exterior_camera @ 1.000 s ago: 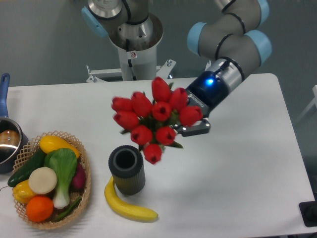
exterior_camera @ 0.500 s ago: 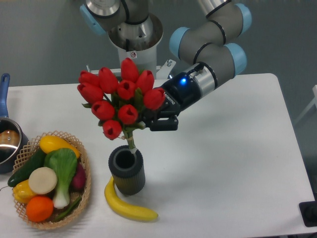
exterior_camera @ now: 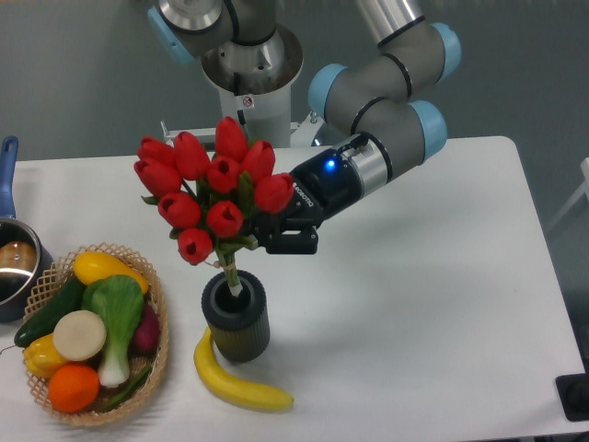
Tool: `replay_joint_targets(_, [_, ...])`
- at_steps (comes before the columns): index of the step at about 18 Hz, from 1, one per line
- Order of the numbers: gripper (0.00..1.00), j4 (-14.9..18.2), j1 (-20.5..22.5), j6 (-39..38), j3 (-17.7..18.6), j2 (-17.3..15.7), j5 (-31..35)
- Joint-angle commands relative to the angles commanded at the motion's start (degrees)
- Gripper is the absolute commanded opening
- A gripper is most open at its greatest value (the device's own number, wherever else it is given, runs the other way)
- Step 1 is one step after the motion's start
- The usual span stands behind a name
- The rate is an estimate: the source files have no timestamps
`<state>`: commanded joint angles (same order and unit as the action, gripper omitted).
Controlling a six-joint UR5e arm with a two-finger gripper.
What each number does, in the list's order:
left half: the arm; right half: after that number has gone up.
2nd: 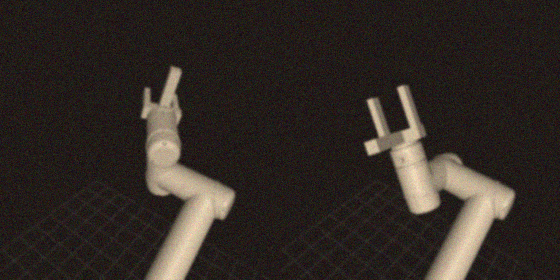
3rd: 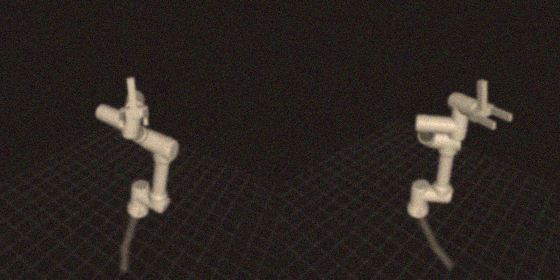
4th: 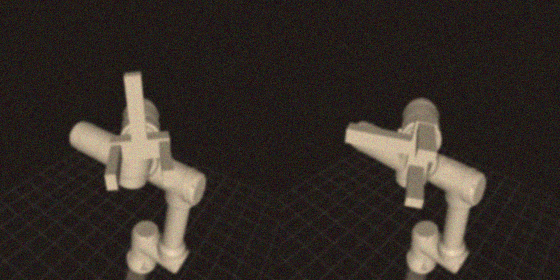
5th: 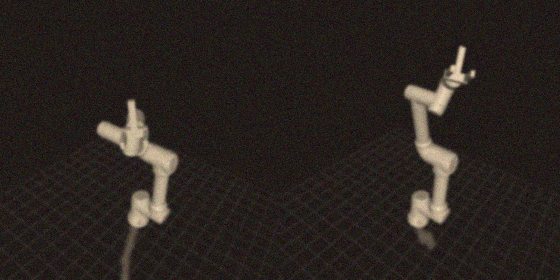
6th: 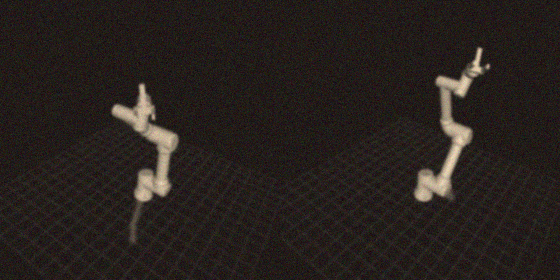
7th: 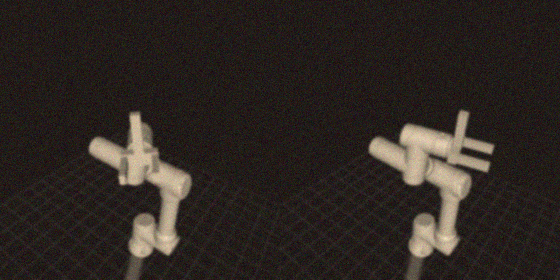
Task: Insert the flowers into the vase
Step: 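Lower the tulip stems down into the black vase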
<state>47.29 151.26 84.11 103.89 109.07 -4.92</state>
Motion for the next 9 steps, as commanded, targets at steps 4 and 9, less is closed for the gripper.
replay_joint_targets(4, [0.07,0.0,0.09,0.0,-0.18,0.79,0.09])
replay_joint_targets(9, [0.07,0.0,0.17,0.09,0.17,1.93,0.17])
